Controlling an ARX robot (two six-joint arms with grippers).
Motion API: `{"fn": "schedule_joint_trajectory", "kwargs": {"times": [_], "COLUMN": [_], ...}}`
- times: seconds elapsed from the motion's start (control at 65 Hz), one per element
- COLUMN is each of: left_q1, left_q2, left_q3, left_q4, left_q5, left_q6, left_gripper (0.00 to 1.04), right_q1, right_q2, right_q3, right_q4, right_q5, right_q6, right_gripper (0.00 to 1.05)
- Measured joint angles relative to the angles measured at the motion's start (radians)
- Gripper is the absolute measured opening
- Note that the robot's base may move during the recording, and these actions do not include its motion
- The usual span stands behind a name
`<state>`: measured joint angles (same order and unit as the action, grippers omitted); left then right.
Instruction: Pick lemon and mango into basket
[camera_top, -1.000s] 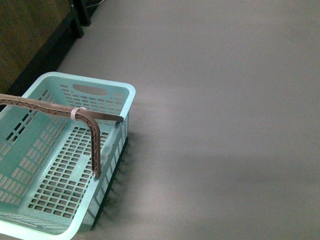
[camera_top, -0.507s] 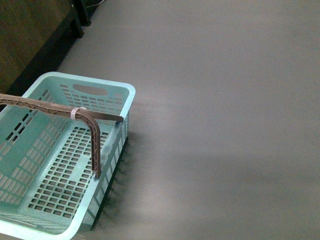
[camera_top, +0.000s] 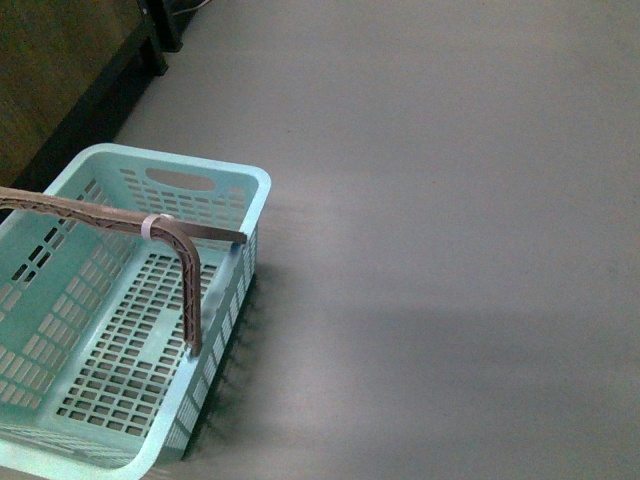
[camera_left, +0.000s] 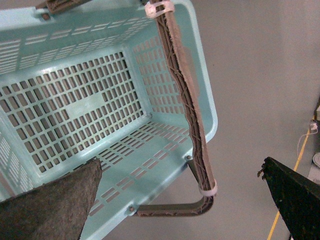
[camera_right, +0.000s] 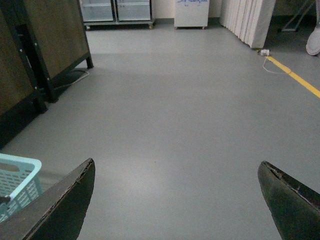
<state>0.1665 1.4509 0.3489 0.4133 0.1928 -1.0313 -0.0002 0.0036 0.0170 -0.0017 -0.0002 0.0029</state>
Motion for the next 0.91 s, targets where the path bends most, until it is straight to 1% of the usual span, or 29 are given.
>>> {"fn": "schedule_joint_trajectory", "kwargs": {"times": [0.092,0.154,0.323,0.446,0.584,0.646,0.661,0.769,0.8,0.861,0.907], "left_q1": [-0.029,-0.066,-0.138,-0.164,-0.175,-0.177,-0.178,-0.177,-0.175,-0.175,-0.175], "left_q2": [0.153,0.27,0.449,0.533,0.611,0.634,0.645,0.679,0.686,0.69,0.69], "left_q3": [0.056,0.118,0.247,0.334,0.42,0.441,0.448,0.466,0.47,0.473,0.476], "left_q4": [0.063,0.101,0.129,0.131,0.135,0.132,0.132,0.106,0.095,0.095,0.095], "left_q5": [-0.019,-0.037,-0.063,-0.074,-0.095,-0.107,-0.111,-0.139,-0.142,-0.142,-0.14], "left_q6": [-0.045,-0.083,-0.145,-0.17,-0.175,-0.175,-0.175,-0.196,-0.208,-0.214,-0.219], "left_gripper": [0.98,0.98,0.98,0.98,0.98,0.89,0.84,0.59,0.5,0.41,0.32], "right_q1": [0.0,0.0,0.0,0.0,0.0,0.0,0.0,0.0,0.0,0.0,0.0], "right_q2": [0.0,0.0,0.0,0.0,0.0,0.0,0.0,0.0,0.0,0.0,0.0], "right_q3": [0.0,0.0,0.0,0.0,0.0,0.0,0.0,0.0,0.0,0.0,0.0], "right_q4": [0.0,0.0,0.0,0.0,0.0,0.0,0.0,0.0,0.0,0.0,0.0], "right_q5": [0.0,0.0,0.0,0.0,0.0,0.0,0.0,0.0,0.0,0.0,0.0], "right_q6": [0.0,0.0,0.0,0.0,0.0,0.0,0.0,0.0,0.0,0.0,0.0], "right_gripper": [0.96,0.96,0.96,0.96,0.96,0.96,0.96,0.96,0.96,0.96,0.96]}}
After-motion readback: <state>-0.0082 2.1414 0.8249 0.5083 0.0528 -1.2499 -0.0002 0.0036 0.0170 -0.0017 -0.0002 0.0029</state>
